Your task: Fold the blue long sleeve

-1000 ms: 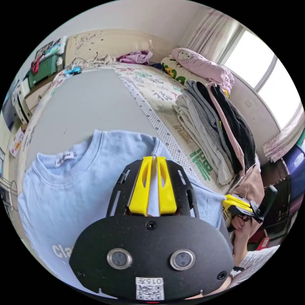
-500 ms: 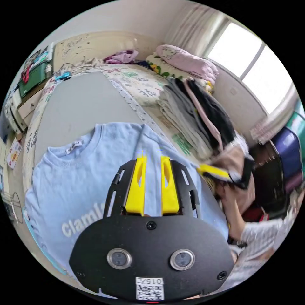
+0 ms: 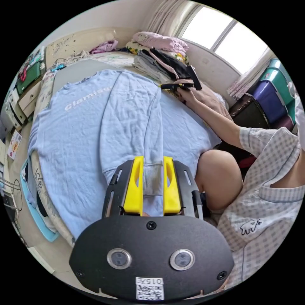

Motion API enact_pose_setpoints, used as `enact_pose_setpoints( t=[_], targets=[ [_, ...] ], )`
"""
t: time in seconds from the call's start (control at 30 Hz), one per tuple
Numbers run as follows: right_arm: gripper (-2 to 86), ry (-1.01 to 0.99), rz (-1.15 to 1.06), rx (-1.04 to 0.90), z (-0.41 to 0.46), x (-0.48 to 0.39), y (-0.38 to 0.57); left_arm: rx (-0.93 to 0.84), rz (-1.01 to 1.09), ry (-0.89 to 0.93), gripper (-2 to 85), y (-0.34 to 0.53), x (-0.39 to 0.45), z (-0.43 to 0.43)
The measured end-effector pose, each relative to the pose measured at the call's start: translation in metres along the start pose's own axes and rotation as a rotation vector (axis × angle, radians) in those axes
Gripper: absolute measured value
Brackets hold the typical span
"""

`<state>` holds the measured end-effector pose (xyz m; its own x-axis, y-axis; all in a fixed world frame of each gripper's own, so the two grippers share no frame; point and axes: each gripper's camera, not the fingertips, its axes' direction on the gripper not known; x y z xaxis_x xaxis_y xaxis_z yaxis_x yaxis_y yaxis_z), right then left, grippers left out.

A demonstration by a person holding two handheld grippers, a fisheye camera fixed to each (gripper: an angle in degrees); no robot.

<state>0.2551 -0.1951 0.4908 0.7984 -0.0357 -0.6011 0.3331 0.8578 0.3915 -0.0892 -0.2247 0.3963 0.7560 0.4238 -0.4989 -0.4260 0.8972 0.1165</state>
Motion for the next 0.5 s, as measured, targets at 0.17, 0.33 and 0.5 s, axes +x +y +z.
enact_pose_setpoints(
  t=[0.17,0.33,0.5],
  targets=[
    [5.3,0.129,-0.070,-0.038,0.009,-0.039,-0.001,-0.006,0.053,0.049,0.8,0.018,-0.016,-0.015],
    [6.4,-0.004,0.117,-0.086,-0.011,-0.031,-0.009,0.056,-0.042,0.219,3.7,0.040,-0.072,-0.053],
    [7.1,-0.022,-0.018,0.138,-0.086,-0.090,0.017,0.518,-0.306,0.237,8.1,0.113,-0.167,-0.179]
  ],
)
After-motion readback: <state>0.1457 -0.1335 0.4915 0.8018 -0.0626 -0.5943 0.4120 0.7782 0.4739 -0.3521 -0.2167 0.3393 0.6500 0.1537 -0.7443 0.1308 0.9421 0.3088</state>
